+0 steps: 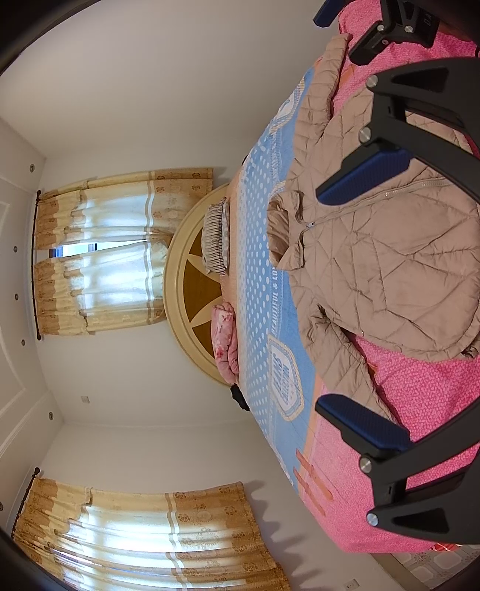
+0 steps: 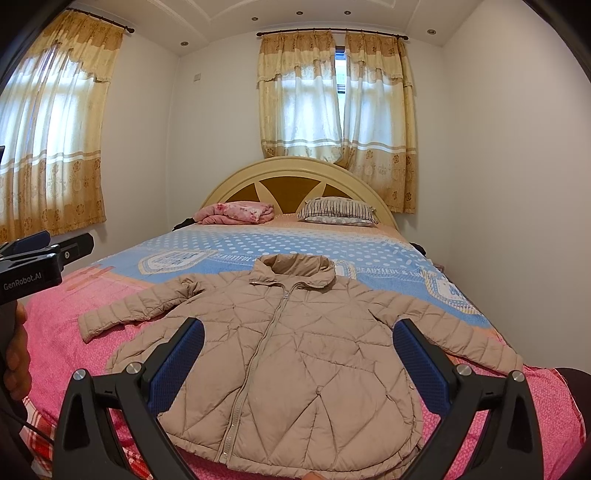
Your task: Fold large clothes
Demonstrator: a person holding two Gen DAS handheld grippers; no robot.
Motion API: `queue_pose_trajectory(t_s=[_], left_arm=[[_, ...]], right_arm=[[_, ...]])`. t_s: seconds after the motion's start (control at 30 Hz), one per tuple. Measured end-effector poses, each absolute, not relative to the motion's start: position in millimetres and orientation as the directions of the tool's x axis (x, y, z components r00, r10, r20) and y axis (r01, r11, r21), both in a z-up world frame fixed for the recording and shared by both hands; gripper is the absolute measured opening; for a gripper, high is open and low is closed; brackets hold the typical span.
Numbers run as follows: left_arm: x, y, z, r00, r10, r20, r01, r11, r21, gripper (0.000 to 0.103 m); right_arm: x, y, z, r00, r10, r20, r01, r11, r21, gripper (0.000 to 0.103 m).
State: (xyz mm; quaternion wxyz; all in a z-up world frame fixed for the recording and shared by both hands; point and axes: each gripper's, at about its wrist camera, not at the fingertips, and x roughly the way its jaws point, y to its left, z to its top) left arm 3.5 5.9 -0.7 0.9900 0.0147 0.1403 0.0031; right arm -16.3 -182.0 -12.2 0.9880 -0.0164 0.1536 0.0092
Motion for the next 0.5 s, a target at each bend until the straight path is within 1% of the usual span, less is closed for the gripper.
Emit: queue_pose_trajectory(t_s=[0.5], left_arm=[[3.4,7.8,-2.4,0.96,0.012,-0.278,-0.004,1.0,0.03,0.103]], right_arm=[[-15.9,-182.4,-15.2,0.951,0.015,-0.308,-0.026,0.999,-0.03,0.102]])
